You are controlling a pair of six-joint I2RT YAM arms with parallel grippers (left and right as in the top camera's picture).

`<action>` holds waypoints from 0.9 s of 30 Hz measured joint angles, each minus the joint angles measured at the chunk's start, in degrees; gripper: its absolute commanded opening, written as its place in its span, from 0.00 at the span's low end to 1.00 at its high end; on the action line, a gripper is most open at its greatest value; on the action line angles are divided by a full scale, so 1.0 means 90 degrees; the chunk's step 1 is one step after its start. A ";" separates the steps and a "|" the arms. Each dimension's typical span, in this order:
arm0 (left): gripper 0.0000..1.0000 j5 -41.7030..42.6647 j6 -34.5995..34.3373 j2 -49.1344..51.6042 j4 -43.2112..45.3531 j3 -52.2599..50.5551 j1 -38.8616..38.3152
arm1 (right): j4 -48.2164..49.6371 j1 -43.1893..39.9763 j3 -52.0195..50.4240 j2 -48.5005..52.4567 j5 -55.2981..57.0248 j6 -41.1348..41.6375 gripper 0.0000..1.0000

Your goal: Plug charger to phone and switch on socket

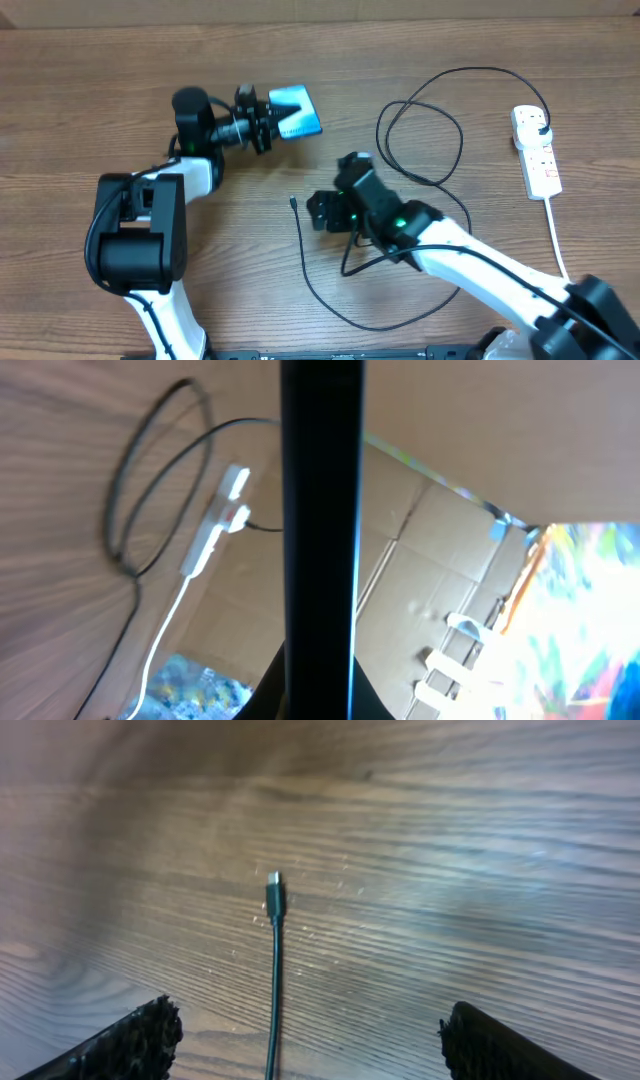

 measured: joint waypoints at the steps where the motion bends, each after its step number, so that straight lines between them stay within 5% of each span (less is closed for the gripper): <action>1: 0.04 0.0027 -0.0005 0.0007 -0.0044 0.0129 0.0000 | 0.0141 0.0092 0.0000 0.0100 0.0039 -0.0022 0.82; 10: 0.04 0.0189 0.0041 0.0063 -0.0427 0.0316 0.0112 | 0.1115 0.0707 -0.0002 0.0816 0.0602 -0.0843 0.70; 27: 0.04 0.0330 0.0199 0.0117 -0.0466 0.0316 0.0248 | 0.2174 0.1100 -0.0002 0.1719 0.1377 -0.1685 0.66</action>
